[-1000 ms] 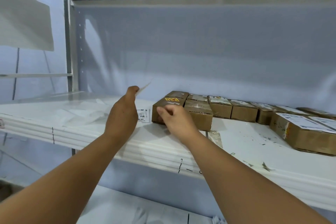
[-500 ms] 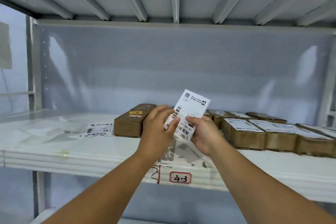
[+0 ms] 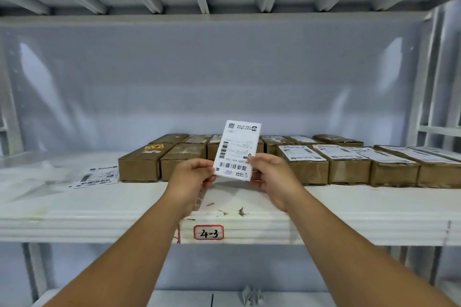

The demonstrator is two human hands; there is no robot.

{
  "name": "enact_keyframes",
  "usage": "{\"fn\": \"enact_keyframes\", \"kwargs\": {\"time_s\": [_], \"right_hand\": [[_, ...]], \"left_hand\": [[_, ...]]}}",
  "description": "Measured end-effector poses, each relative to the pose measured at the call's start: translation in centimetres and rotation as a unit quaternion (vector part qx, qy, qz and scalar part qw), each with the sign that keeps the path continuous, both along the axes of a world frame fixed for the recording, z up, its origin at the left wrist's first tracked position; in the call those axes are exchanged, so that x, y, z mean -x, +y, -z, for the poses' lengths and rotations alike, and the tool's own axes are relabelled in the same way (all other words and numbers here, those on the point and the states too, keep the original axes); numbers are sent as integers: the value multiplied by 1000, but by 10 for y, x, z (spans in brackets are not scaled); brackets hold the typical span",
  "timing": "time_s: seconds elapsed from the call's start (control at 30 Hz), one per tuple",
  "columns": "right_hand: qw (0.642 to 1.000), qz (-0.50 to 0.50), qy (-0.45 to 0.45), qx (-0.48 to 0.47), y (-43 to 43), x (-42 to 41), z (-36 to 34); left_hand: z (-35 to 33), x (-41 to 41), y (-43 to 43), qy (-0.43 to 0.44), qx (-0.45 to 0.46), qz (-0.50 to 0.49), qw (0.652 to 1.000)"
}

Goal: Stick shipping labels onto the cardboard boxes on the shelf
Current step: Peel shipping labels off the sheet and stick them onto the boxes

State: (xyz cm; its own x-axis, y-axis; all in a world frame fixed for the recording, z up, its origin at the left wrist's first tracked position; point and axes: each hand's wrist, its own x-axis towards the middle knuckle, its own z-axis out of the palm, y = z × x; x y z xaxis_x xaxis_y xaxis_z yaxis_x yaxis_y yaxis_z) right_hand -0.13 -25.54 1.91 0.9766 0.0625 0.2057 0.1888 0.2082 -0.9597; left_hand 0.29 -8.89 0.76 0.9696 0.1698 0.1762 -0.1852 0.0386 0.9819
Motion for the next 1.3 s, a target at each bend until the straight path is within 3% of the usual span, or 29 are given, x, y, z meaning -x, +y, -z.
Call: {"fn": "enact_keyframes", "kwargs": {"time_s": [0.13,0.57,1.3], "right_hand": [[999,-18,-8,35,2,2,-2],[991,6,-38,129,4,5,1],[995,16,-38,90,4,3,2]], "left_hand": [[0,0,2,-1,57,-14,998],[-4,9,-1,-47,45,-70,995],[-4,13,-2,-46,-10,-75,996]]}}
